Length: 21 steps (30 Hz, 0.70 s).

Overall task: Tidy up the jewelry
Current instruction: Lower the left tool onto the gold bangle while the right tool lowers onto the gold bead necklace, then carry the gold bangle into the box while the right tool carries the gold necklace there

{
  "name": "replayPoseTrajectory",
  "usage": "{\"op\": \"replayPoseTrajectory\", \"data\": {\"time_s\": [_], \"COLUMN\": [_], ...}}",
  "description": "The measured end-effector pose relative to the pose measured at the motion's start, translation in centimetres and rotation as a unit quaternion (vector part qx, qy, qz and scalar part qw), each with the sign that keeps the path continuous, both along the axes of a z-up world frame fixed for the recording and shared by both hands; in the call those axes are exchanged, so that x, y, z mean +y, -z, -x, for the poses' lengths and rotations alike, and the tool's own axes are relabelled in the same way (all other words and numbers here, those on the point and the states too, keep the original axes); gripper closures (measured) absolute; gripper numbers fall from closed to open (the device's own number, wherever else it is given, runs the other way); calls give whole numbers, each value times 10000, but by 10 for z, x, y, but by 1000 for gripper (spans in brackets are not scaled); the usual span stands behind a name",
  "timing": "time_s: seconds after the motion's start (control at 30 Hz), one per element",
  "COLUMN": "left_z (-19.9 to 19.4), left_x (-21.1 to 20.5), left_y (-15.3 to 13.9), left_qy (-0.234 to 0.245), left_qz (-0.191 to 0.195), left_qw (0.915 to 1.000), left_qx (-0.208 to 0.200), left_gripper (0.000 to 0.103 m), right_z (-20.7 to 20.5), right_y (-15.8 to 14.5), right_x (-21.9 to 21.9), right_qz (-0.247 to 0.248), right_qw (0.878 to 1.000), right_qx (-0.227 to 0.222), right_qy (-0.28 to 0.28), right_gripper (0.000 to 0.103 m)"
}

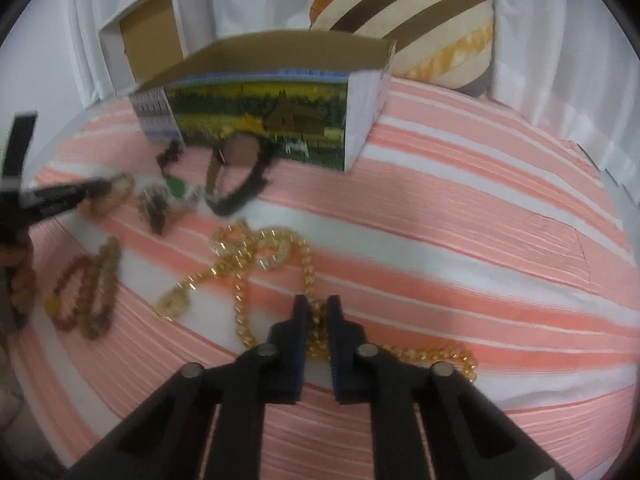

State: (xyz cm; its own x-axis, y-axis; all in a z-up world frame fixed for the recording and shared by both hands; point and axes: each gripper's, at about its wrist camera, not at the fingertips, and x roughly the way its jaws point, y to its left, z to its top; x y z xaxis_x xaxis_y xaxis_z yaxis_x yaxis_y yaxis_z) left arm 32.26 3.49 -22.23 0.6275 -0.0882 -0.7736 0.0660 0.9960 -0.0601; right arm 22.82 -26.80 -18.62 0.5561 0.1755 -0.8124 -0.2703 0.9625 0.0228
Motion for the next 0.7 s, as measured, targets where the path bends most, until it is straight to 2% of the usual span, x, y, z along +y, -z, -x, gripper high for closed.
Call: {"op": "replayPoseTrajectory", "data": {"time_s": [0.2,0.43,0.7], "left_z": [-1,4,15], "left_x": [0,6,1], "left_y": [-2,-14,-53], "left_qy": [84,70,282], "left_qz": [37,300,368], "left_qw": [10000,9995,9989], "left_qx": [37,89,-62], "left_gripper": [100,100,100], "right_z": [-9,-15,-21], "right_y": [-22,-49,-73], "right_x": [-6,1,3], "right_qz": [-557,-768,-1057], "right_qw": [9984,9969,9940], "right_qx": [27,-153,-267], "right_qy": [82,-3,-31], "right_gripper": [95,95,95]}}
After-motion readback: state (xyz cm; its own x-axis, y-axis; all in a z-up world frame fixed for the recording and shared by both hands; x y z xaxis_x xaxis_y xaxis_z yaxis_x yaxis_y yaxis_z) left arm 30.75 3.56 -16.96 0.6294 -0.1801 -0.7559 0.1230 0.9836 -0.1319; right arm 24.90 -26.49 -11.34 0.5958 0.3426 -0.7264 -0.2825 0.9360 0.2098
